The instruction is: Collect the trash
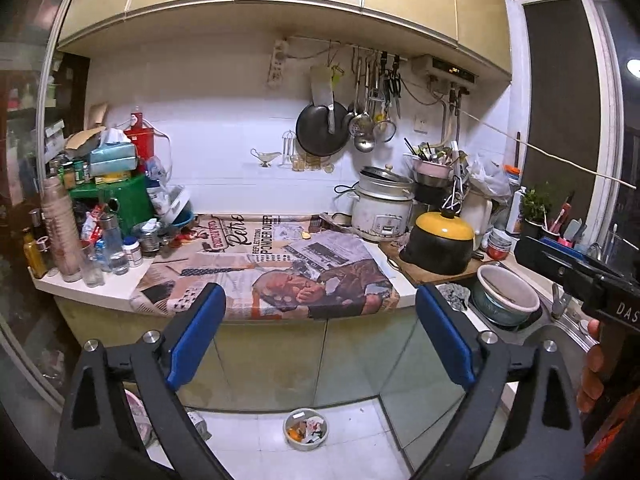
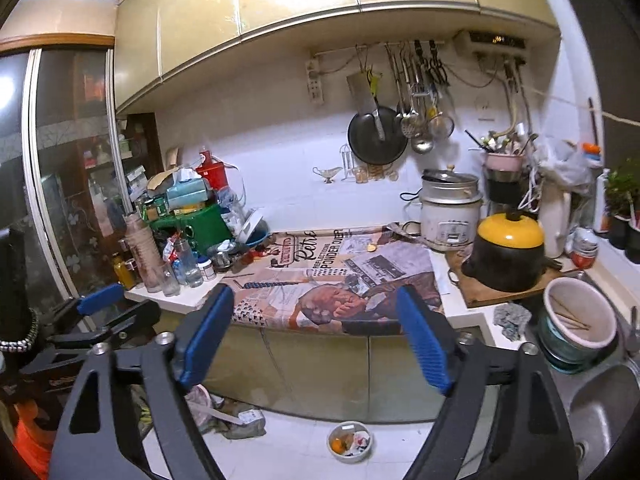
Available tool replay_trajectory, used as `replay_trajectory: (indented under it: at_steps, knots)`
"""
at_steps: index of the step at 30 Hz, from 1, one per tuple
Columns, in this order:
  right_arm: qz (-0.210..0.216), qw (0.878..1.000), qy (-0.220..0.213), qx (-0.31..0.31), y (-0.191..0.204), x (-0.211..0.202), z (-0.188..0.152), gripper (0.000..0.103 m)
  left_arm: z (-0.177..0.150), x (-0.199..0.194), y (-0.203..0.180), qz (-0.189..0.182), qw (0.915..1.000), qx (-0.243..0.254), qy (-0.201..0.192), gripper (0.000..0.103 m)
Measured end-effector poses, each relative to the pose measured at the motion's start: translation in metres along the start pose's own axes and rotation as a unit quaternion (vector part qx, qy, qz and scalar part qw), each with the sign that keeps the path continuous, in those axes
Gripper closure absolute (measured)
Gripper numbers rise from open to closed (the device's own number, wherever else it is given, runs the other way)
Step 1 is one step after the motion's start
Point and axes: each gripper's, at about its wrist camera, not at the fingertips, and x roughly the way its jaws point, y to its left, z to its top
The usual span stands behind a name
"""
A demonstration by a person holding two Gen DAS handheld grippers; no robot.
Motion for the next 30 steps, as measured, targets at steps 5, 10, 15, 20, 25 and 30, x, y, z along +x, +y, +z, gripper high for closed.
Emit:
replay_trajectory:
  at_steps: [5, 10, 15, 20, 25, 30]
  knots:
    - [-0.031, 0.999, -0.02, -0.006, 0.018, -0.023, -0.006, 0.001, -0.01, -0.027, 0.008, -0.005, 1.0, 0.002, 0.001, 0.005]
    - [-0.039, 0.999, -0.018, -0.027, 0.035, -0.03, -0.011, 0.001, -0.016, -0.041, 0.012, -0.006, 1.0, 0.005, -0.006, 0.005]
    - [-0.039, 0.999, -0.013, -0.035, 0.047, -0.032, -0.016, 0.001, -0.019, -0.047, 0.015, -0.008, 0.9999, 0.008, -0.01, 0.005]
    - [-0.036, 0.999, -0.011, -0.031, 0.051, -0.032, -0.019, 0.001, -0.022, -0.045, 0.016, -0.008, 0.9999, 0.01, -0.004, 0.005]
    - [-0.037, 0.999, -0.008, -0.029, 0.049, -0.031, -0.019, 0.001, -0.024, -0.04, 0.017, -0.008, 1.0, 0.003, 0.001, 0.005]
    - [-0.038, 0.999, -0.002, -0.019, 0.047, -0.031, -0.02, 0.001, -0.024, -0.035, 0.018, -0.012, 0.9999, -0.003, 0.006, 0.005]
